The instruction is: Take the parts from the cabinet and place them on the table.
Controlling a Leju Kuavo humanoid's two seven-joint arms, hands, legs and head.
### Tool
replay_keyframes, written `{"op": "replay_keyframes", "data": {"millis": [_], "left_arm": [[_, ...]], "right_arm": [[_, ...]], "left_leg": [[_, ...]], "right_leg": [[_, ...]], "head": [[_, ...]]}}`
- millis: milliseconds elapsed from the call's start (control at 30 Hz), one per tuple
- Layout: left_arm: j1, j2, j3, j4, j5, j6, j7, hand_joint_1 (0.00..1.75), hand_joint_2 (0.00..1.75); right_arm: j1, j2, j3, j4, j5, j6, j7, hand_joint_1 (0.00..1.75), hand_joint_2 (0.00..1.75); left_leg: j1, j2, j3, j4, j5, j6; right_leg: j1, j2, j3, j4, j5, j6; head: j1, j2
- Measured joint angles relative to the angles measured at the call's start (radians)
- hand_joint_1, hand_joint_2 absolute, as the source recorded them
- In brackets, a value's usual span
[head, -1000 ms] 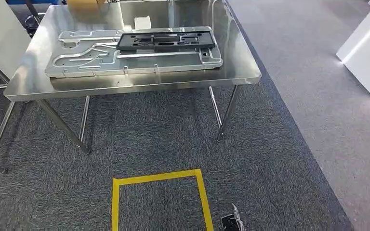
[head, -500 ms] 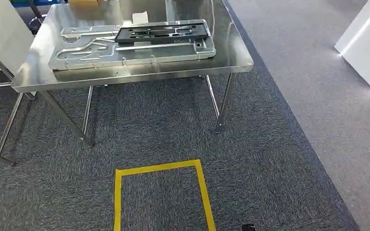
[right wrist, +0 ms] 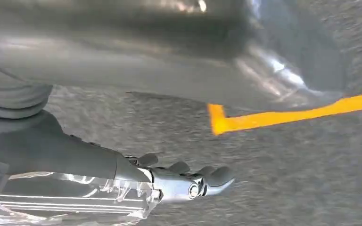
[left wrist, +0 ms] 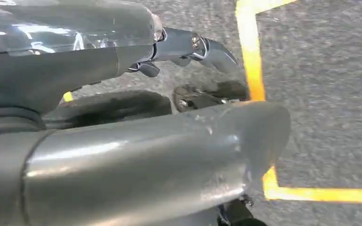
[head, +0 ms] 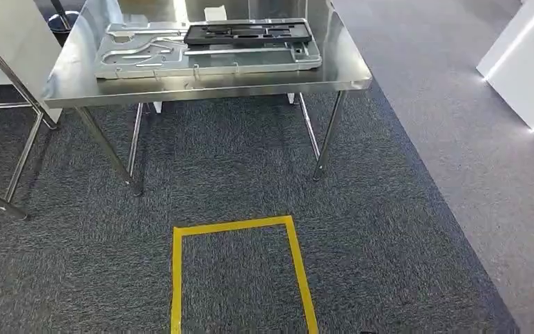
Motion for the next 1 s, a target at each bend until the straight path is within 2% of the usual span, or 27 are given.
{"op": "replay_keyframes", "data": {"millis": [33,67,100,133,167,233,267,300,333,367,400,433,467,500,533,567,600,633,667,733,767,800,833,900,933,967,1000], "left_arm": [[0.0,0.0,0.001,0.0,0.0,0.0,0.001,0.0,0.0],[0.0,0.0,0.001,0.0,0.0,0.0,0.002,0.0,0.0],[-0.001,-0.002,0.002,0.0,0.0,0.0,0.003,0.0,0.0],[0.0,-0.002,0.002,0.0,0.0,0.0,0.003,0.0,0.0],[0.0,-0.002,0.002,0.0,0.0,0.0,0.005,0.0,0.0],[-0.001,-0.002,0.006,0.0,0.0,0.0,0.009,0.0,0.0],[0.001,-0.002,0.008,0.0,0.0,0.0,0.009,0.0,0.0],[0.002,-0.002,0.01,0.0,0.0,0.0,0.009,0.0,0.0],[0.003,-0.002,0.011,0.0,0.0,0.0,0.01,0.0,0.0],[0.004,-0.002,0.011,0.0,0.0,0.0,0.01,0.0,0.0],[0.004,-0.002,0.011,0.0,-0.001,0.0,0.01,0.0,0.0],[0.004,-0.002,0.012,0.0,-0.001,0.0,0.01,0.0,0.0],[0.004,-0.002,0.012,0.0,-0.002,0.0,0.01,0.0,0.0],[0.004,-0.002,0.012,0.0,-0.003,0.0,0.01,0.0,0.0],[0.004,-0.002,0.012,0.0,-0.003,0.0,0.01,0.0,0.0],[0.003,-0.002,0.012,0.0,-0.004,0.001,0.01,0.0,0.0],[0.002,-0.002,0.012,0.0,-0.005,0.002,0.01,0.0,0.0],[-0.002,-0.002,0.012,0.0,-0.005,0.002,0.01,0.0,0.0],[-0.002,-0.002,0.012,0.0,-0.006,0.002,0.009,0.0,0.0],[-0.002,-0.002,0.012,0.0,-0.011,0.002,0.008,0.0,0.0],[0.0,-0.002,0.012,0.0,-0.012,0.002,0.008,0.0,0.0],[0.001,-0.004,0.012,0.0,-0.012,0.003,0.009,0.0,0.0],[0.001,-0.004,0.012,0.0,-0.013,0.009,0.015,0.0,0.0],[0.002,-0.005,0.012,0.0,-0.015,0.014,0.029,0.0,0.0],[0.002,-0.006,0.012,0.0,-0.015,0.014,0.031,0.0,0.0],[0.002,-0.006,0.012,0.0,-0.015,0.014,0.032,0.0,0.0],[0.002,-0.006,0.012,0.0,-0.015,0.015,0.034,0.0,0.0]], "right_arm": [[0.002,-0.002,-0.007,0.002,-0.001,0.0,0.002,0.0,0.0],[0.004,-0.003,-0.013,0.002,-0.002,0.0,0.005,0.0,0.0],[0.003,-0.005,-0.016,0.003,-0.002,0.0,0.009,0.0,0.0],[0.001,-0.007,-0.02,0.003,-0.002,0.0,0.013,0.0,0.0],[0.0,-0.007,-0.025,0.003,0.0,0.0,0.019,0.0,0.0],[0.003,-0.006,-0.035,0.005,0.002,0.0,0.029,0.0,0.0],[0.005,-0.006,-0.038,0.007,0.003,0.0,0.032,0.0,0.0],[0.006,-0.006,-0.04,0.012,0.003,0.0,0.037,0.0,0.0],[0.006,-0.006,-0.042,0.012,0.003,0.0,0.04,0.0,0.0],[0.009,-0.006,-0.044,0.013,0.003,0.0,0.044,0.0,0.0],[0.013,-0.006,-0.045,0.013,0.005,0.0,0.046,0.0,0.0],[0.014,-0.006,-0.045,0.014,0.005,0.003,0.049,0.0,0.0],[0.013,-0.006,-0.045,0.014,0.006,0.006,0.051,0.0,0.0],[0.013,-0.006,-0.045,0.015,0.006,0.01,0.052,0.0,0.0],[0.013,-0.006,-0.045,0.015,0.006,0.012,0.053,0.0,0.0],[0.014,-0.006,-0.045,0.016,0.006,0.014,0.053,0.0,0.0],[0.013,-0.006,-0.045,0.016,0.006,0.014,0.053,0.0,0.0],[0.013,-0.006,-0.045,0.016,0.007,0.014,0.054,0.0,0.0],[0.013,-0.006,-0.045,0.016,0.009,0.014,0.054,0.0,0.0],[0.013,-0.006,-0.045,0.018,0.013,0.016,0.059,0.0,0.0],[0.014,-0.006,-0.045,0.018,0.013,0.017,0.063,0.0,0.0],[0.014,-0.006,-0.046,0.019,0.016,0.017,0.066,0.0,0.0],[0.014,-0.006,-0.046,0.019,0.019,0.018,0.069,0.0,0.0],[0.018,-0.006,-0.047,0.02,0.021,0.021,0.073,0.0,0.0],[0.018,-0.006,-0.047,0.021,0.021,0.024,0.074,0.0,0.0],[0.018,-0.006,-0.047,0.021,0.022,0.024,0.074,0.0,0.0],[0.019,-0.006,-0.047,0.021,0.022,0.024,0.074,0.0,0.0]], "left_leg": [[-0.002,0.0,-0.017,0.002,0.012,-0.002],[-0.003,-0.001,-0.031,0.003,0.023,-0.004],[-0.004,-0.001,-0.038,0.005,0.034,-0.007],[-0.01,-0.002,-0.045,0.006,0.04,-0.014],[-0.009,0.002,-0.047,0.004,0.054,-0.021],[-0.002,0.003,-0.048,-0.009,0.08,-0.032],[-0.005,0.002,-0.052,-0.011,0.091,-0.039],[0.001,-0.004,-0.062,0.004,0.061,-0.042],[0.0,-0.004,-0.076,0.043,-0.006,-0.044],[0.002,-0.004,-0.094,0.12,-0.09,-0.046],[0.003,-0.004,-0.104,0.193,-0.145,-0.049],[0.003,-0.004,-0.111,0.264,-0.174,-0.05],[0.003,-0.004,-0.107,0.306,-0.168,-0.05],[0.002,-0.004,-0.086,0.312,-0.135,-0.049],[0.002,-0.004,-0.047,0.283,-0.09,-0.047],[0.002,-0.004,0.007,0.226,-0.058,-0.045],[0.002,-0.004,0.084,0.133,-0.062,-0.039],[-0.004,-0.003,0.167,0.027,-0.108,-0.035],[-0.004,-0.004,0.193,-0.037,-0.129,-0.033],[-0.011,-0.004,0.177,-0.034,-0.128,-0.023],[-0.007,-0.005,0.171,-0.044,-0.118,-0.014],[-0.001,0.002,0.161,-0.048,-0.099,-0.008],[-0.001,0.001,0.145,-0.049,-0.088,0.002],[-0.001,0.001,0.117,-0.049,-0.064,0.006],[-0.002,0.002,0.1,-0.047,-0.052,0.005],[-0.002,0.003,0.086,-0.046,-0.04,0.003],[-0.002,0.005,0.07,-0.046,-0.03,0.0]], "right_leg": [[0.0,0.0,0.044,-0.045,0.041,-0.004],[0.0,0.0,0.103,-0.116,0.063,-0.01],[0.001,0.002,0.179,-0.211,0.05,-0.017],[0.011,0.003,0.253,-0.307,0.018,-0.021],[0.011,0.002,0.266,-0.357,-0.002,-0.026],[0.021,0.005,0.252,-0.35,0.018,-0.035],[0.016,0.003,0.242,-0.355,0.032,-0.043],[0.013,-0.009,0.231,-0.357,0.047,-0.053],[0.014,-0.008,0.216,-0.357,0.06,-0.065],[0.016,-0.011,0.197,-0.355,0.074,-0.07],[0.018,-0.012,0.178,-0.351,0.087,-0.072],[0.02,-0.013,0.156,-0.346,0.1,-0.072],[0.021,-0.013,0.133,-0.339,0.112,-0.072],[0.022,-0.013,0.109,-0.331,0.123,-0.071],[0.021,-0.013,0.086,-0.32,0.133,-0.068],[0.021,-0.012,0.065,-0.309,0.14,-0.066],[0.021,-0.012,0.047,-0.299,0.149,-0.061],[0.025,-0.011,0.037,-0.288,0.156,-0.056],[0.024,-0.012,0.032,-0.282,0.162,-0.052],[0.018,-0.016,0.027,-0.29,0.191,-0.037],[0.022,-0.015,0.024,-0.295,0.198,-0.029],[0.015,-0.01,0.017,-0.29,0.193,-0.024],[0.014,-0.004,0.002,-0.262,0.134,-0.019],[0.01,-0.001,-0.029,-0.138,0.008,-0.008],[0.008,0.0,-0.046,-0.064,-0.023,-0.003],[0.006,0.0,-0.054,-0.01,-0.016,0.001],[0.003,0.0,-0.046,0.009,0.019,0.004]], "head": [[0.0,0.0],[0.0,0.0],[0.0,0.0],[0.001,0.0],[-0.003,0.0],[0.003,0.0],[0.003,0.0],[0.003,0.0],[0.0,0.0],[-0.007,0.0],[-0.005,0.0],[-0.006,0.0],[-0.005,0.0],[-0.006,0.0],[-0.006,0.0],[-0.006,0.0],[-0.006,0.0],[-0.006,0.0],[-0.005,0.0],[-0.006,0.0],[-0.003,0.0],[-0.006,0.0],[-0.001,0.0],[0.006,0.0],[0.005,0.0],[0.007,0.0],[0.007,0.0]]}}
